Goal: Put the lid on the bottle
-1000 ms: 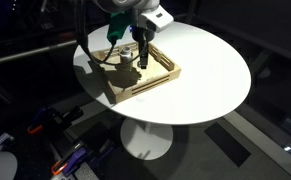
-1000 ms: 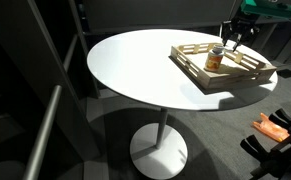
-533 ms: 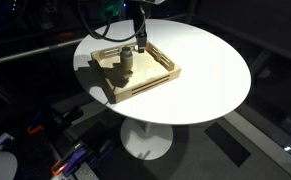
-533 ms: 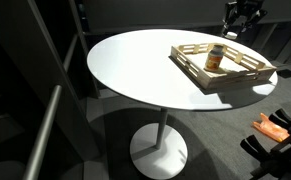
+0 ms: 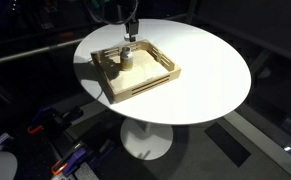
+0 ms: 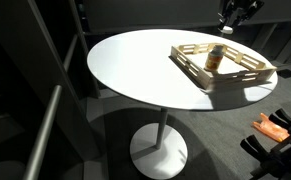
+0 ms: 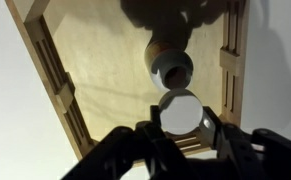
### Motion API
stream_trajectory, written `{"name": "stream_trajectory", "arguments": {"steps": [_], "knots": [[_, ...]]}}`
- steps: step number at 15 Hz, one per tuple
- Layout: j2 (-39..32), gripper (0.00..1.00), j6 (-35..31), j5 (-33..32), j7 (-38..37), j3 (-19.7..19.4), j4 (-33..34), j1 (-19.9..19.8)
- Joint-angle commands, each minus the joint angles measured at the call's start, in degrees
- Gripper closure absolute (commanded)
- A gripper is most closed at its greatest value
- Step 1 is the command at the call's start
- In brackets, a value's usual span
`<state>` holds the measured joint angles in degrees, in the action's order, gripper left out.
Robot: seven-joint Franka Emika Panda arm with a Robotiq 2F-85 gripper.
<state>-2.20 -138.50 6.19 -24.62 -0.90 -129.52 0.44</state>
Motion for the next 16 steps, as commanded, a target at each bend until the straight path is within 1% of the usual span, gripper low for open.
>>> {"name": "stream_trajectory", "arguments": {"steps": [1,2,3,10,11,16], "knots": [[2.29,0.81,2.97,2.69,4.38,0.63,-0.21,0.03],[0.39,0.81,0.88,0.74,1.46,0.52,0.09,0.03],[0.51,0.56,1.05,0.97,1.75,0.60,0.09,0.03],[0.26,0.56,1.00,0.97,1.75,0.57,-0.02,0.03],[0.26,0.81,1.00,0.97,1.75,0.57,-0.02,0.03],[0.37,0.81,0.20,0.79,1.99,0.50,-1.69,-0.03]]}}
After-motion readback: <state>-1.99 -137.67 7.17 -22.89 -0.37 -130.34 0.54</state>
